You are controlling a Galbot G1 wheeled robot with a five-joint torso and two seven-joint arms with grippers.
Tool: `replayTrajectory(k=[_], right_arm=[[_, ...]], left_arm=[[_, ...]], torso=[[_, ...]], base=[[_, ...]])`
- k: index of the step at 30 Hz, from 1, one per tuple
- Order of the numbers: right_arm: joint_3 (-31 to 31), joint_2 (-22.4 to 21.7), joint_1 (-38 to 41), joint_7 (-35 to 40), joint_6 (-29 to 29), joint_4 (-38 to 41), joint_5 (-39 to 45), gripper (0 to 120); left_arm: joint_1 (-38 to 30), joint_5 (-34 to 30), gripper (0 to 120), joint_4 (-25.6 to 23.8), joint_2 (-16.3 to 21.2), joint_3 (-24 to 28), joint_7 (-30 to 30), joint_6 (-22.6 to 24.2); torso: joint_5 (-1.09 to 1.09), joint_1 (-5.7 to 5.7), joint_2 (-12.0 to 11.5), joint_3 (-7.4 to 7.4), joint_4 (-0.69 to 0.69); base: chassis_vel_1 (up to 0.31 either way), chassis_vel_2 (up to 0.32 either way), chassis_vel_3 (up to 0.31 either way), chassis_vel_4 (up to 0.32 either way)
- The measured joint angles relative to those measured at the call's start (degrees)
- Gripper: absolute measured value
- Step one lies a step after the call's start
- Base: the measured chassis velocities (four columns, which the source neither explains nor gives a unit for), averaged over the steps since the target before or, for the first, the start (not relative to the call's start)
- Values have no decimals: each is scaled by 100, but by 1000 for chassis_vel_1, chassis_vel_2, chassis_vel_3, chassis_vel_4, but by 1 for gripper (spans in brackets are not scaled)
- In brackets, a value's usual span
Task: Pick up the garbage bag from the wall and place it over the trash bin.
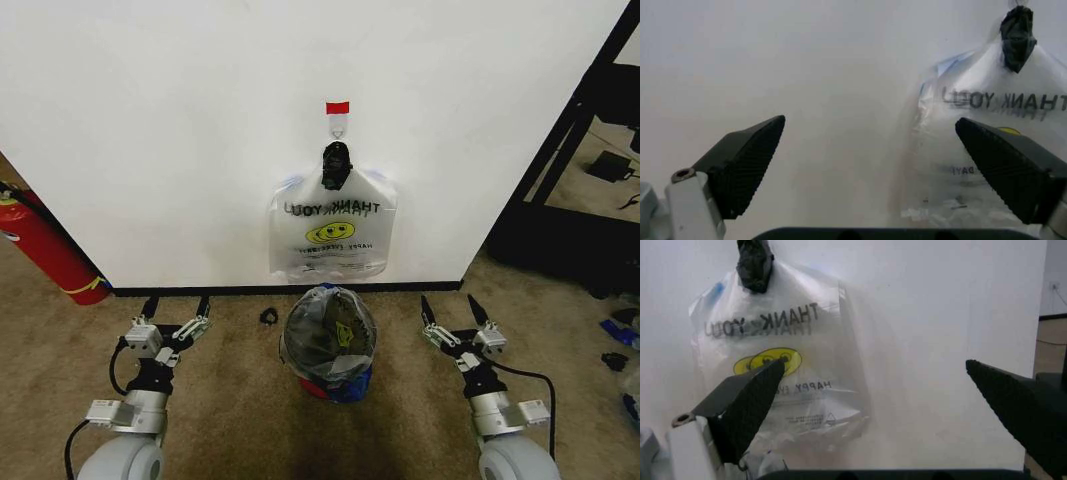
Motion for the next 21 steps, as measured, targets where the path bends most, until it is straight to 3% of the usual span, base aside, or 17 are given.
replayTrajectory(k=[5, 9, 21], right_arm=[[-154, -209, 338, -1068, -194, -494, 1100, 100], [-185, -224, 459, -1188, -223, -581, 1162, 100], [-16, -137, 214, -863, -576, 206, 593, 100]], left_arm=[[66, 118, 100, 36, -48, 102, 8, -46], [63, 124, 100, 23, -40, 95, 9, -45], [86, 102, 100, 28, 39, 81, 9, -83]], torso=[[1, 0, 0, 0, 1], [1, 0, 0, 0, 1], [-1, 0, 0, 0, 0]], base=[[0, 0, 0, 0], [0, 0, 0, 0], [0, 0, 0, 0]])
